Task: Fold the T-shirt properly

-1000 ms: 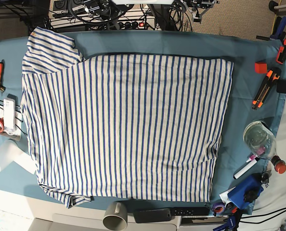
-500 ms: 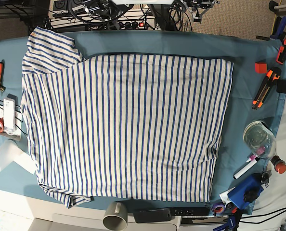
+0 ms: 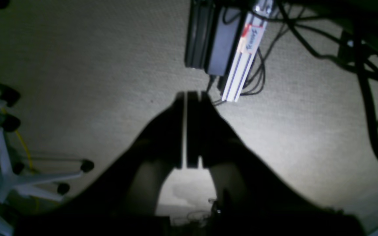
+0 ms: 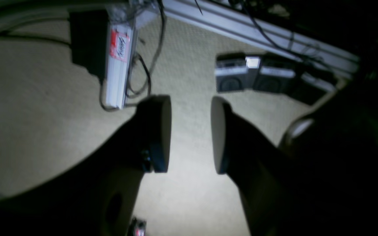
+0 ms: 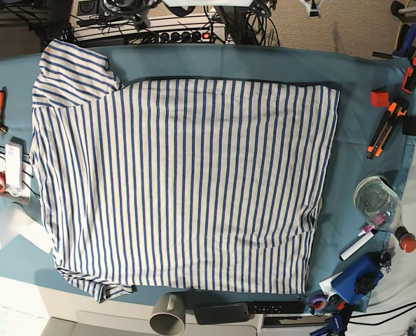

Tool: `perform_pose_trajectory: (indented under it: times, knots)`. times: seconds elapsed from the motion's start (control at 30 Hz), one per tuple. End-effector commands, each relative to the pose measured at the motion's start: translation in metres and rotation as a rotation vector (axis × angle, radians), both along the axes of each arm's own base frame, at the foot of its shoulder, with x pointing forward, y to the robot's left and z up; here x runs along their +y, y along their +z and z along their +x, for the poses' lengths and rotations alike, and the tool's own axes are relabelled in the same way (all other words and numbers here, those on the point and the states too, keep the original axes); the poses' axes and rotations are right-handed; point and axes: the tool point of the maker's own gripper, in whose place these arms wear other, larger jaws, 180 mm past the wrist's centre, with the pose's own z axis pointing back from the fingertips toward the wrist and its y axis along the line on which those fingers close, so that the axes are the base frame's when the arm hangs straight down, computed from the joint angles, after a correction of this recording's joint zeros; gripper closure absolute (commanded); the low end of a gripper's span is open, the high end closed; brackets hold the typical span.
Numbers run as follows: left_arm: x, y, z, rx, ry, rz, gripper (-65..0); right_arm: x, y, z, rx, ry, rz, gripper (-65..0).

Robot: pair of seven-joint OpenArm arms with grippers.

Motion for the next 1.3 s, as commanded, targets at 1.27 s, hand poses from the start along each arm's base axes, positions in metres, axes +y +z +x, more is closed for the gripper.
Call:
perform_pose_trajectory:
  times: [1.27]
  knots:
    - [-0.019,0.199,0.05,-0.452,-0.134,-0.038,0.0,0.017,0.24,0.083,-0.478,0.037,0.015,-21.1]
